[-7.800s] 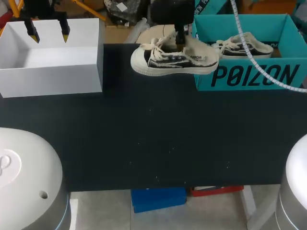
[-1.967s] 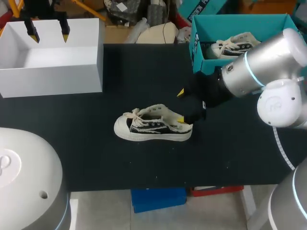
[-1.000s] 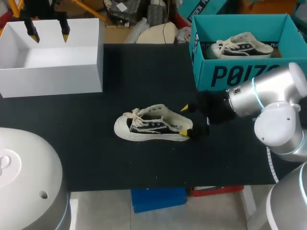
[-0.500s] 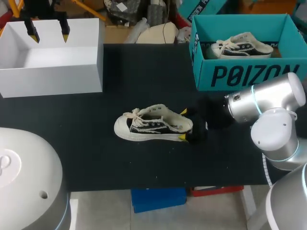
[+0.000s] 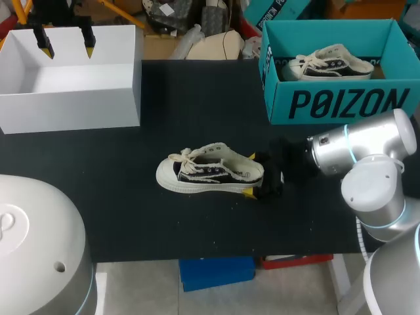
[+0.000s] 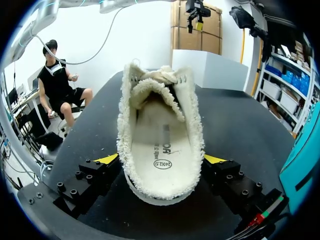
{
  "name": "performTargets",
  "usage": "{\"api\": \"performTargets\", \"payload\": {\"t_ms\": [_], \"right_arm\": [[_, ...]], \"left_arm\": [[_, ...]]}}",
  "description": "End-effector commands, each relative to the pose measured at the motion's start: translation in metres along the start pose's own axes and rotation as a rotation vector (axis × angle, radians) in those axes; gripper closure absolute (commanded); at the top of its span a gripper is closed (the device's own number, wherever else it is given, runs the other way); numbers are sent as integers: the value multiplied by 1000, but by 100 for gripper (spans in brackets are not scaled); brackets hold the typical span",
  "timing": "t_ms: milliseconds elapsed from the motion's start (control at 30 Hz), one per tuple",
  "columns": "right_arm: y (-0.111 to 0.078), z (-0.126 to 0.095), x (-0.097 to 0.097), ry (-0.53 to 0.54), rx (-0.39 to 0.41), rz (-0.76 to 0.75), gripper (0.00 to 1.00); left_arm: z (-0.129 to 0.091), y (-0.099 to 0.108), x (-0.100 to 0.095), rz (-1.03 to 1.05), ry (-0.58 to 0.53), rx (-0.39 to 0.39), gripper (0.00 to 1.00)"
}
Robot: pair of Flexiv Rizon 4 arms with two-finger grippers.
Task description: Take the shoe out of the shoebox, open the shoe tongue, remove and reinsert the insole, then place the shoe into the shoebox
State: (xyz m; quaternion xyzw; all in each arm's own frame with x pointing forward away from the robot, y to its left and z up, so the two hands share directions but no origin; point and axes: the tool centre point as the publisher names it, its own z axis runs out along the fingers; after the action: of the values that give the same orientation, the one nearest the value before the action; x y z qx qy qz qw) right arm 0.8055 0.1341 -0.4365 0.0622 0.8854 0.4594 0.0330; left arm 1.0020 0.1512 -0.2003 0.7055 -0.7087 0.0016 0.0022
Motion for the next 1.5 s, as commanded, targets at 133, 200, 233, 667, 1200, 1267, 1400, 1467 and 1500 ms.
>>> {"api": "performTargets", "payload": {"t_ms": [133, 200, 233, 667, 1200, 1267, 1400, 1467, 1500], "right_arm": [[-6, 10, 0, 1, -13, 2, 0], [-6, 10, -2, -12, -12, 12, 100], [-6, 10, -2, -12, -12, 12, 100], [-6, 10, -2, -12, -12, 12, 100], [-6, 10, -2, -12, -12, 12, 100], [-6, 10, -2, -12, -12, 12, 100], [-6, 10, -2, -12, -12, 12, 100], [-6, 10, -2, -12, -12, 12, 100], [-6, 10, -2, -12, -12, 12, 100]], "left_arm": [[0, 1, 1, -3, -3, -1, 0], [0, 1, 1, -3, -3, -1, 0], [0, 1, 1, -3, -3, -1, 0], [0, 1, 1, -3, -3, -1, 0], [-20, 54, 107, -15, -42, 100, 0], [-18, 65, 119, -21, -26, 83, 0], [-19, 84, 139, 90, 59, 5, 0], [-19, 84, 139, 90, 59, 5, 0], [-19, 84, 139, 90, 59, 5, 0]]}}
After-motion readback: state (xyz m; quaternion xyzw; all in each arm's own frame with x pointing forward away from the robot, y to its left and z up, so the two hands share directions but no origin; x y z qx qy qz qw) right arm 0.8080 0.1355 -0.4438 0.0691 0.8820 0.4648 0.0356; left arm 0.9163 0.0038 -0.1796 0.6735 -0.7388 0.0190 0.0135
